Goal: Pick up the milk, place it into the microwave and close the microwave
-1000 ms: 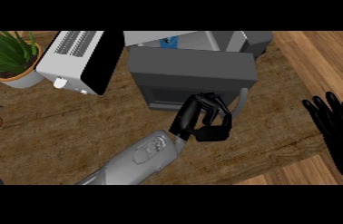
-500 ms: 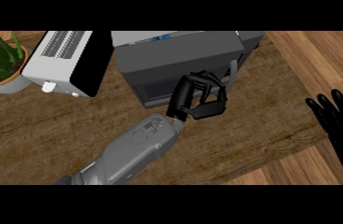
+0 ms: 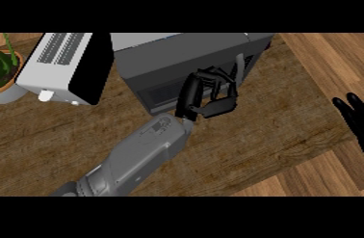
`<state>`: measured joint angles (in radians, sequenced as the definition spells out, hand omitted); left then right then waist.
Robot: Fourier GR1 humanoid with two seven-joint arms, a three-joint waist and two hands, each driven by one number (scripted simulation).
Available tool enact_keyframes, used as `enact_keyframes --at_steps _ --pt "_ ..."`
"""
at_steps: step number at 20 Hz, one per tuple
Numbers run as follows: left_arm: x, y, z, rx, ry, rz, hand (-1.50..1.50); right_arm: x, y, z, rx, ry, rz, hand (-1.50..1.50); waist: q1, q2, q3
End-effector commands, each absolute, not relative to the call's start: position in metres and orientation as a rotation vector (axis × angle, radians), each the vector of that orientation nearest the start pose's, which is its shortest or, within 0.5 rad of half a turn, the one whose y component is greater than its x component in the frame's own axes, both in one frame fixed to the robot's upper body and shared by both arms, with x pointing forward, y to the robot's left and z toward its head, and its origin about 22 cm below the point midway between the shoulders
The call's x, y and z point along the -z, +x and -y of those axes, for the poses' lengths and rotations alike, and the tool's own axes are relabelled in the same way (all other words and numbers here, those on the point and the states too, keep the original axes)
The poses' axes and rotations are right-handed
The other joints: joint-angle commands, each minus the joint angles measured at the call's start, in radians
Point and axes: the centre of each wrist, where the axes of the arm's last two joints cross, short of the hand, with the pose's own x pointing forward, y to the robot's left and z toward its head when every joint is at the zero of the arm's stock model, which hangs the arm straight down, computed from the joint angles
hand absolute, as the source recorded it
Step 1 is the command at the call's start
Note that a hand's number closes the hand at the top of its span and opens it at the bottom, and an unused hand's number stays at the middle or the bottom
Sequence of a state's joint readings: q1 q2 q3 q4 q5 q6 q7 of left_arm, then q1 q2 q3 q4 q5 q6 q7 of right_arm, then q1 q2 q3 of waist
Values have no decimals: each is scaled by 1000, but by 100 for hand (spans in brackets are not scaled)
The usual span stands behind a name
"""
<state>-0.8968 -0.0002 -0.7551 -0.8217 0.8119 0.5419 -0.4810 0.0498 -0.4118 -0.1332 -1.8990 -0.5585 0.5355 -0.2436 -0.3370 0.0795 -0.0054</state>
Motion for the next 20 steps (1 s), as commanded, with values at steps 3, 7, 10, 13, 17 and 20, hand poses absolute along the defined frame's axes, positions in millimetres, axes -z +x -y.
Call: enact_keyframes --at_steps 3,7,10,13,17,20 --pt "-45 358 -13 122 -292 1830 150 -120 221 323 -380 566 2099 -150 -13 12 -1" --pt "-47 359 -12 100 -303 1831 150 -124 221 326 -394 565 2084 -150 -24 14 0" --pt "-42 360 -15 94 -284 1845 150 -128 221 329 -392 558 2094 -150 -34 16 1" --pt "-40 360 -15 91 -280 1854 150 -133 223 328 -393 576 2104 -150 -31 18 2" --pt "-46 363 -14 73 -283 1872 150 -135 222 331 -381 573 2096 -150 -36 15 3" --pt "-44 362 -13 82 -298 1861 150 -142 224 333 -407 571 2098 -150 -34 15 2"
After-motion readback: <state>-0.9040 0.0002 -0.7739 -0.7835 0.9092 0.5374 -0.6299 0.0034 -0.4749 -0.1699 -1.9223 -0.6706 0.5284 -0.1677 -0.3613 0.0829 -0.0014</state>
